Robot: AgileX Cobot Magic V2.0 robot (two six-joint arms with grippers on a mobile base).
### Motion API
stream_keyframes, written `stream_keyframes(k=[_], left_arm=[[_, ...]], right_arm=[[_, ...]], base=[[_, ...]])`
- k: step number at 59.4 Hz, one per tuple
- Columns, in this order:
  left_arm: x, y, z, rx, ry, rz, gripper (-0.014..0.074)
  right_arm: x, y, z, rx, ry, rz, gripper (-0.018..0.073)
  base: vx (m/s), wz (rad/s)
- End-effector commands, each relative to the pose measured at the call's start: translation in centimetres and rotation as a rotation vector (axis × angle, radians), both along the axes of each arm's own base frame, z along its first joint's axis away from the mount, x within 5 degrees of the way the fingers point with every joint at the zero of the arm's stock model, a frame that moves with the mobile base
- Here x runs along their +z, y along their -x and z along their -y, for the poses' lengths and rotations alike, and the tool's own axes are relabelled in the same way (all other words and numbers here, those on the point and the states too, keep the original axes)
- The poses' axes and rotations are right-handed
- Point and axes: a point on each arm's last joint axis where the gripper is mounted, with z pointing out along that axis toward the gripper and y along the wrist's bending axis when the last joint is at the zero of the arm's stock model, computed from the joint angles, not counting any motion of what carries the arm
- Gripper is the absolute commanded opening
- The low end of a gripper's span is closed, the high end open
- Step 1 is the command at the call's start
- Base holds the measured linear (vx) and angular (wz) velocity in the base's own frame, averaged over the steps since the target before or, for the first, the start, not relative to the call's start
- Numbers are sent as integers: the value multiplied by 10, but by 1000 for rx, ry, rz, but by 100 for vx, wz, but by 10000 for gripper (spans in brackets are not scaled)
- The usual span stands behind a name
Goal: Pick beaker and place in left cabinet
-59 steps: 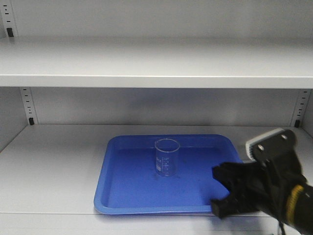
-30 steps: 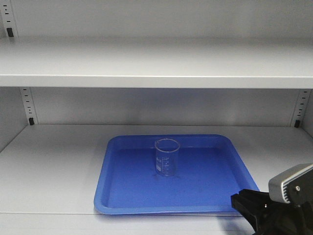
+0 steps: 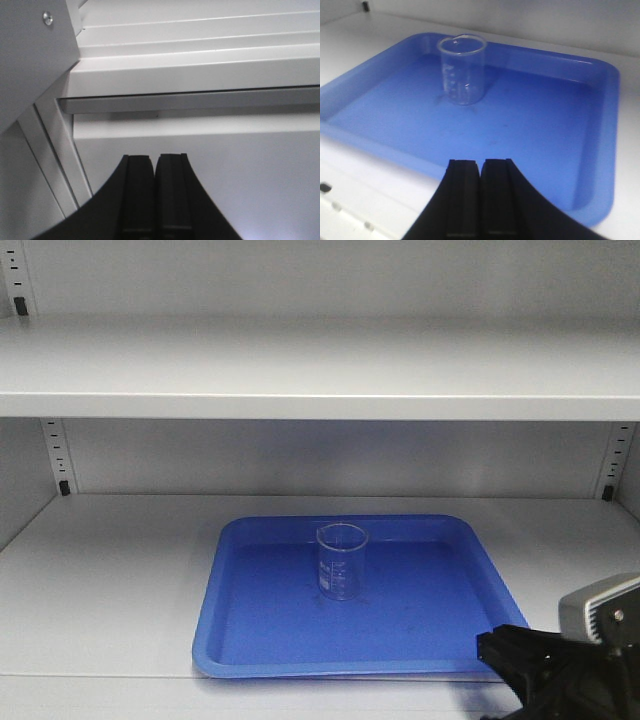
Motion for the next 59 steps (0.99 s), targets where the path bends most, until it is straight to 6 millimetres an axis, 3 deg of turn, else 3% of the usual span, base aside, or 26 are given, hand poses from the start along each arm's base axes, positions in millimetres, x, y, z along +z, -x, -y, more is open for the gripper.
stream_keyframes(k=[1,10,17,22,30,39,59], left_arm=[[12,-1,1,-18,4,99,4],[12,-1,1,-18,4,99,4],[12,-1,1,-18,4,99,4],[12,-1,1,-18,4,99,4],[12,-1,1,-18,4,99,4],[12,-1,1,-18,4,99,4],[12,-1,1,-18,4,99,4]], right_arm=[[11,-2,5,-68,-42,13,-6],[17,3,10,-93,-26,43,-6],[27,22,19,-106,-58,199,-6],[23,38,31,-160,-116,295,-6],[1,64,55,-277,-194,313,-6],[-19,86,73,-368,-145,307,-6],[-66,128,83,-439,-64,323,-6]], base=[[0,0],[0,0],[0,0],[0,0],[0,0],[0,0],[0,0]])
